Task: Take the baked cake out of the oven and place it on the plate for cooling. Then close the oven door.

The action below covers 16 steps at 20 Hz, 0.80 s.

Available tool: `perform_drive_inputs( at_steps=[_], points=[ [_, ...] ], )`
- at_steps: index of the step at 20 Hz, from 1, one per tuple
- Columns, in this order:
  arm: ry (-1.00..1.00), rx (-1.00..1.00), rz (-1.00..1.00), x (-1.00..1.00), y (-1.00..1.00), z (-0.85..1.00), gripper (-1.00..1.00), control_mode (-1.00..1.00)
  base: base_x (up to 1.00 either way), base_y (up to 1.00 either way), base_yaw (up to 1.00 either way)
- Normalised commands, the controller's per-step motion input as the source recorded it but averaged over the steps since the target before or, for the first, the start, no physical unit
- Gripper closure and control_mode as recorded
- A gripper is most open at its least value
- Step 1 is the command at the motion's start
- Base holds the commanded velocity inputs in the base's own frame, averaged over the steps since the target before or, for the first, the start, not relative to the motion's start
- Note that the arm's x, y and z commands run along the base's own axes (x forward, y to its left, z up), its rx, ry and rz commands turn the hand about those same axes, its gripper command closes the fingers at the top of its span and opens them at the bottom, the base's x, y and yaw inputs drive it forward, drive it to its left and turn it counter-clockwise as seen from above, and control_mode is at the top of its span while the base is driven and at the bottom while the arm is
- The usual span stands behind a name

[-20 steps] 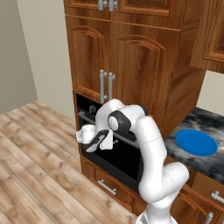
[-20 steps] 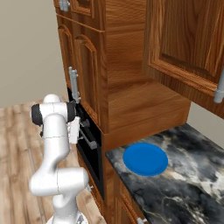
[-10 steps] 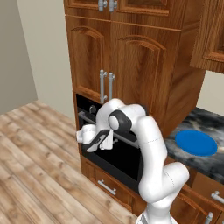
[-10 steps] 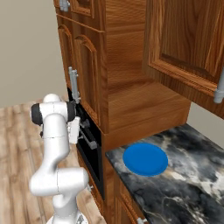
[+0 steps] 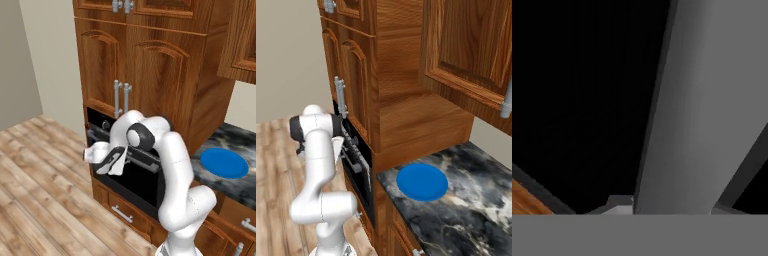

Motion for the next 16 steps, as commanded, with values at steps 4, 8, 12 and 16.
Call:
perform_drive_inputs(
  at_steps=[4,8,12,16],
  points=[
    [0.05,0.26,0.21,-1.00,0.74,-0.30,1.00,-1.00,0.00,0.00,0.00],
    [0.08,0.26,0.26,-1.00,0.83,-0.38,1.00,-1.00,0.00,0.00,0.00],
    [0.12,0.28,0.27,-1.00,0.71,-0.68,1.00,-1.00,0.00,0.00,0.00],
    [0.15,0.23,0.24,-1.00,0.74,-0.94,1.00,-1.00,0.00,0.00,0.00]
  ],
)
